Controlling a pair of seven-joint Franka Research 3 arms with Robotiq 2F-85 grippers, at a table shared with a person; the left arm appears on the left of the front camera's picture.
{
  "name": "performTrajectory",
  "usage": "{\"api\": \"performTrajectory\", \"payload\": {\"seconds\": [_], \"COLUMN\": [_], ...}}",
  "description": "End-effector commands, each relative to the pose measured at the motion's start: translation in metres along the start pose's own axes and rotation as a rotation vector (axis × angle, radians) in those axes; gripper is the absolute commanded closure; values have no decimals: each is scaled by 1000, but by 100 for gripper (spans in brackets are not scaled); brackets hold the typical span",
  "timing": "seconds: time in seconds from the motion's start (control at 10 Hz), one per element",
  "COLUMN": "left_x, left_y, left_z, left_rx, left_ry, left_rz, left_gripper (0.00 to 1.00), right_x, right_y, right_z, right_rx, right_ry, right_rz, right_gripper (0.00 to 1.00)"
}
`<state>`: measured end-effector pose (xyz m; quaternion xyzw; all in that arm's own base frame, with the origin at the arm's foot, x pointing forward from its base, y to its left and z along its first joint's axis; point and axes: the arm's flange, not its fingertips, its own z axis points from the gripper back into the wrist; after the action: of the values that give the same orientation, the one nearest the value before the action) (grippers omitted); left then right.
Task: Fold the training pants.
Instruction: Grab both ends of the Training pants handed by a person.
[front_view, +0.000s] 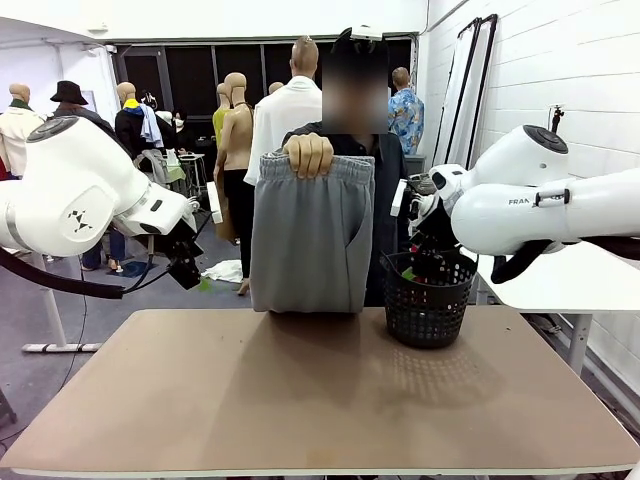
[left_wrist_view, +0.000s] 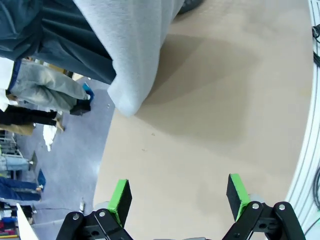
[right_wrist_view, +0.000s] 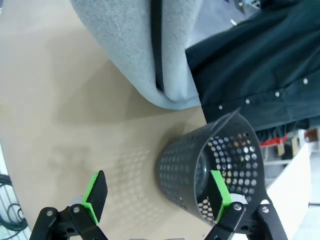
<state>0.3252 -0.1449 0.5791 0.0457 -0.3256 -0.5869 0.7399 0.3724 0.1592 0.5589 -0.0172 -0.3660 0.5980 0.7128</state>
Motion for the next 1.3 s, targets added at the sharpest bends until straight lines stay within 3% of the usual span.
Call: {"api": "performTrajectory", "payload": {"seconds": [0.0, 0.5, 0.7, 1.2], "left_x": [-4, 0, 4, 8], "left_y": [18, 42, 48, 38], "left_z": [-17, -29, -28, -20], "left_rx": [-10, -48, -59, -30], "left_ry": [-83, -294, -316, -293], "left_rz": [-31, -117, -187, -160], "left_gripper": [0, 0, 0, 0], "right_x": [-2, -1, 0, 3], "right_y": [-18, -23, -25, -15], "right_z": [-17, -30, -33, -21], "right_rx": [68, 75, 86, 80], "right_ry": [-94, -292, -324, -291], "right_rz": [57, 100, 101, 86], "right_gripper": [0, 0, 0, 0]}}
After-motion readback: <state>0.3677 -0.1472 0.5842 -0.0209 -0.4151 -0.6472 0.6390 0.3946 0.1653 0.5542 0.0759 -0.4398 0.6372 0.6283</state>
